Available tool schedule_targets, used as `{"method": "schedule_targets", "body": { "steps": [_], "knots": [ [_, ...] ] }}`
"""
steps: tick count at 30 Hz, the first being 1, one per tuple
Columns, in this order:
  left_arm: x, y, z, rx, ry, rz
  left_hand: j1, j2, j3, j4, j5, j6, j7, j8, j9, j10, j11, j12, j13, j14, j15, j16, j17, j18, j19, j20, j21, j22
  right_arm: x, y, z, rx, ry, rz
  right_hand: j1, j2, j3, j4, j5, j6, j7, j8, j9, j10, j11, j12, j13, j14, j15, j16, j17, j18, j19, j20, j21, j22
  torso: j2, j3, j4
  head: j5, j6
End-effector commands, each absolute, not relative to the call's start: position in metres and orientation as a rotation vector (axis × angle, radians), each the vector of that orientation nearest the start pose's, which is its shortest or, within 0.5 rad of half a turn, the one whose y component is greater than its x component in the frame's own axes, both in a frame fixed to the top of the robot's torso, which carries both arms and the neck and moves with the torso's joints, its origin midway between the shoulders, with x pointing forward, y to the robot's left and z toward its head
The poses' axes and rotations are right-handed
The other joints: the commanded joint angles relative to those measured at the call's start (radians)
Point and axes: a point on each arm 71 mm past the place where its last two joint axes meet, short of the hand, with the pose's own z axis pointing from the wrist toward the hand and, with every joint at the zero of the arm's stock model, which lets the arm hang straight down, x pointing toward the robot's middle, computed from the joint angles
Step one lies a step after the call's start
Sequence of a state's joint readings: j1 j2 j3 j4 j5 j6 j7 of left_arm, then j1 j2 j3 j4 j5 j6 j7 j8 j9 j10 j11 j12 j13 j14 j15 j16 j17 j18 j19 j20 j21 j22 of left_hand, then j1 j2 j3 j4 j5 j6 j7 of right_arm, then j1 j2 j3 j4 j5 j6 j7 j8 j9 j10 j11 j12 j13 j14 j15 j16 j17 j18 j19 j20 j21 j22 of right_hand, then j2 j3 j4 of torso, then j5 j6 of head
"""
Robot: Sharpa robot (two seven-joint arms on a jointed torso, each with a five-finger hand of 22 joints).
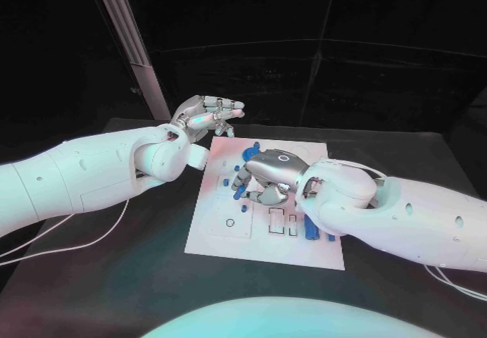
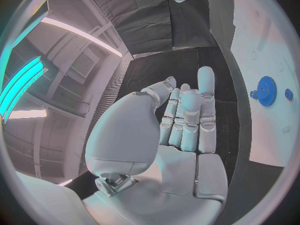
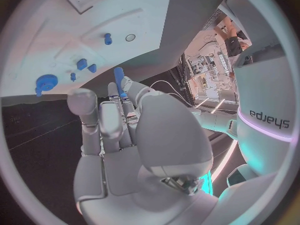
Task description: Assemble the parts on the task board
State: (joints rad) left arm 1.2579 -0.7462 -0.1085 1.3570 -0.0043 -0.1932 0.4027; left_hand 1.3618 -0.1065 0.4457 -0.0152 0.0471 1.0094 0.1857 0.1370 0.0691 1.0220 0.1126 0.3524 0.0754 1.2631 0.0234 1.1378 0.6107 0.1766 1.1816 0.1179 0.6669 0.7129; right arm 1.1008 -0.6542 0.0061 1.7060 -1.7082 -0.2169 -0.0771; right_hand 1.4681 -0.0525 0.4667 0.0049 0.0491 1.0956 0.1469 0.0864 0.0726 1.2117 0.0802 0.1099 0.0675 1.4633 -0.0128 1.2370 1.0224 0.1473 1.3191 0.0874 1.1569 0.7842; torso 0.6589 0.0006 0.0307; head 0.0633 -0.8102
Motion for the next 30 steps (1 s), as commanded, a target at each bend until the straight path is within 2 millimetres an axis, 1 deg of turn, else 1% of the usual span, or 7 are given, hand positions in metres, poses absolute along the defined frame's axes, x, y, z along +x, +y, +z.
{"method": "schedule_targets", "body": {
  "steps": [1,2,5,9,13,17,30],
  "knots": [
    [0.52,0.202,-0.181,-1.04,1.464,-1.594,-0.005,0.001,-0.002,-0.003,0.006,-0.004,0.001,0.005,0.001,-0.007,-0.001,0.007,-0.001,-0.01,0.0,-0.004,-0.002,0.006,-0.005,0.003,-0.007,-0.001,0.406,-0.046,-0.194,-0.613,1.609,0.979,-0.006,0.003,0.008,0.0,0.007,0.002,0.006,-0.006,-0.001,0.011,-0.004,-0.007,0.0,0.024,0.0,0.004,0.001,-0.014,-0.002,0.001,0.004,0.001,0.0,0.0006,-0.0026,0.008,-0.003],
    [0.52,0.202,-0.181,-1.039,1.464,-1.595,-0.005,0.001,-0.002,-0.003,0.006,-0.004,0.001,0.005,0.001,-0.007,-0.001,0.007,-0.001,-0.01,0.0,-0.004,-0.002,0.006,-0.005,0.003,-0.007,-0.001,0.405,-0.044,-0.197,-0.619,1.618,0.981,-0.006,0.002,0.01,-0.001,0.007,0.002,0.007,-0.007,-0.001,0.011,-0.004,-0.008,0.0,0.024,0.0,0.005,0.001,-0.014,-0.002,0.001,0.005,0.001,0.0,0.0011,-0.0026,0.012,-0.004],
    [0.52,0.201,-0.181,-1.038,1.466,-1.598,-0.005,0.001,-0.002,-0.003,0.006,-0.004,0.001,0.005,0.001,-0.007,-0.001,0.007,-0.001,-0.01,0.0,-0.004,-0.002,0.006,-0.005,0.003,-0.007,-0.001,0.404,-0.037,-0.204,-0.639,1.642,0.986,-0.006,0.001,0.012,-0.003,0.008,0.002,0.007,-0.007,-0.001,0.012,-0.004,-0.009,0.0,0.024,0.0,0.005,0.0,-0.014,-0.003,0.002,0.005,0.001,0.001,0.0003,-0.0018,0.015,-0.005],
    [0.52,0.199,-0.181,-1.037,1.467,-1.601,-0.005,0.001,-0.002,-0.003,0.006,-0.004,0.001,0.005,0.001,-0.007,-0.001,0.007,-0.001,-0.01,0.0,-0.004,-0.002,0.006,-0.005,0.003,-0.007,-0.001,0.403,-0.03,-0.212,-0.662,1.666,0.987,-0.007,-0.002,0.016,-0.007,0.01,0.003,0.007,-0.008,-0.001,0.014,-0.004,-0.01,0.001,0.024,0.0,0.006,0.0,-0.014,-0.003,0.002,0.006,0.003,0.001,0.001,-0.0017,0.022,-0.01],
    [0.52,0.199,-0.181,-1.036,1.467,-1.603,-0.005,0.001,-0.002,-0.003,0.006,-0.004,0.001,0.005,0.001,-0.007,-0.001,0.007,-0.001,-0.01,0.0,-0.004,-0.002,0.006,-0.005,0.003,-0.007,-0.001,0.403,-0.028,-0.217,-0.679,1.683,0.978,-0.007,-0.002,0.016,-0.007,0.01,0.003,0.007,-0.008,-0.001,0.014,-0.004,-0.01,0.001,0.024,0.0,0.006,0.0,-0.014,-0.003,0.002,0.006,0.003,-0.001,0.0008,-0.0024,0.025,-0.013],
    [0.52,0.198,-0.181,-1.036,1.468,-1.603,-0.005,0.001,-0.002,-0.003,0.006,-0.004,0.001,0.005,0.001,-0.007,-0.001,0.007,-0.001,-0.01,0.0,-0.004,-0.002,0.006,-0.005,0.003,-0.007,-0.001,0.403,-0.026,-0.221,-0.693,1.699,0.969,-0.008,-0.002,0.017,-0.008,0.011,0.003,0.007,-0.008,-0.001,0.015,-0.004,-0.01,0.001,0.023,0.0,0.006,0.0,-0.013,-0.004,0.002,0.006,0.002,0.0,0.0018,-0.0034,0.028,-0.013],
    [0.52,0.197,-0.181,-1.036,1.472,-1.604,-0.005,0.001,-0.002,-0.004,0.006,-0.005,0.001,0.006,0.001,-0.008,-0.001,0.009,-0.001,-0.011,0.0,-0.004,-0.004,0.006,-0.005,0.003,-0.008,-0.002,0.401,-0.021,-0.227,-0.733,1.73,0.954,-0.009,-0.002,0.018,-0.008,0.011,0.004,0.007,-0.008,-0.001,0.015,-0.004,-0.011,0.001,0.023,0.0,0.005,-0.001,-0.013,-0.004,0.002,0.007,0.002,0.0,0.0014,-0.0034,0.029,-0.015]
  ]
}}
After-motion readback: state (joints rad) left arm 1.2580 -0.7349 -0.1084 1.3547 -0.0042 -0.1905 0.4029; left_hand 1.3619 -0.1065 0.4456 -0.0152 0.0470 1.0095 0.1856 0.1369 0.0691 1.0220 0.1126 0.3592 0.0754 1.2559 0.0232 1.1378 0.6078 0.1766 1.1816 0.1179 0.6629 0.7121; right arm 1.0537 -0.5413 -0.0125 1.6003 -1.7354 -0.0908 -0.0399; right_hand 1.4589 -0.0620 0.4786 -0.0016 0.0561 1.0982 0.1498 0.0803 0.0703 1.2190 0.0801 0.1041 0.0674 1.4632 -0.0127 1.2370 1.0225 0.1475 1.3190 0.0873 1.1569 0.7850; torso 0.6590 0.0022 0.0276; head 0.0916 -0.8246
